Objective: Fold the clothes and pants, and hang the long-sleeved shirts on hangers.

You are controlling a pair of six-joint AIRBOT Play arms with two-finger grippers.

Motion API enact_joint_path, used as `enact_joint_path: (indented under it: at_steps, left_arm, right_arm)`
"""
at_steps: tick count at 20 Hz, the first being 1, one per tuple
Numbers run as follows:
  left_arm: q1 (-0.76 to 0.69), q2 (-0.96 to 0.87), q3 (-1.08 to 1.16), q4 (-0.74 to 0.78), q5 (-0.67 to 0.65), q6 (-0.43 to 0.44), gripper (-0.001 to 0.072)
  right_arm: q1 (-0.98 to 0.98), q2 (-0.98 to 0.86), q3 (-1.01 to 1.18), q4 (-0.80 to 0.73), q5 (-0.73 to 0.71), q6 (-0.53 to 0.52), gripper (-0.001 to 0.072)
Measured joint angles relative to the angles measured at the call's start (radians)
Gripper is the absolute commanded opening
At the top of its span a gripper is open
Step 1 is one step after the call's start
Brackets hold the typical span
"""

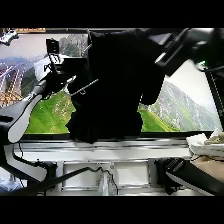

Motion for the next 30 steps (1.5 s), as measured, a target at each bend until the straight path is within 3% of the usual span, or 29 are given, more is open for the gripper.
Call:
enact_joint_path:
  at_steps: [3,7,11,15,16,18,19,22,23,24,25,26,30]
  left_arm:
    - [0.0,0.006,0.0,0.0,0.0,-0.003,0.0015]
    - [0.0,0.008,0.0,0.0,0.0,-0.004,0.0015]
    - [0.0,0.008,0.0,0.0,0.0,-0.01,0.0015]
    - [0.0,0.008,0.0,0.0,0.0,-0.011,0.0016]
    - [0.0,0.008,0.0,0.003,0.0,-0.011,0.0015]
    - [0.0,0.008,0.0,0.021,0.001,-0.015,0.0016]
    - [0.0,0.008,0.0,0.021,0.005,-0.022,0.0016]
    - [0.001,0.008,0.0,0.022,0.004,-0.019,0.0019]
    - [0.001,0.008,0.0,0.021,0.004,-0.019,0.0062]
    - [0.001,0.008,0.0,0.016,0.003,-0.016,0.0242]
    - [0.0,0.01,0.001,-0.017,-0.006,-0.007,0.0526]
    - [0.002,0.012,0.002,-0.029,-0.008,-0.01,0.0697]
    - [0.023,0.008,0.001,-0.065,-0.006,-0.018,0.0698]
  right_arm:
    - [-0.049,-0.029,0.005,-0.063,-0.004,-0.125,0.0596]
    - [-0.072,-0.119,0.007,0.0,0.021,-0.227,0.0603]
    - [-0.077,-0.216,0.008,0.072,-0.024,-0.277,0.0649]
    - [-0.089,-0.291,0.008,0.136,-0.099,-0.29,0.0626]
    - [-0.097,-0.307,0.008,0.153,-0.111,-0.295,0.0498]
    - [-0.114,-0.335,0.009,0.183,-0.131,-0.297,0.0075]
    - [-0.122,-0.344,0.008,0.188,-0.116,-0.319,0.0039]
    - [-0.138,-0.359,0.009,0.222,-0.133,-0.306,0.0038]
    - [-0.141,-0.36,0.009,0.227,-0.138,-0.304,0.0037]
    - [-0.143,-0.361,0.009,0.232,-0.137,-0.299,0.0036]
    - [-0.145,-0.362,0.008,0.244,-0.132,-0.285,0.0036]
    - [-0.145,-0.363,0.006,0.249,-0.121,-0.294,0.0036]
    - [-0.147,-0.354,0.008,0.253,-0.129,-0.293,0.0036]
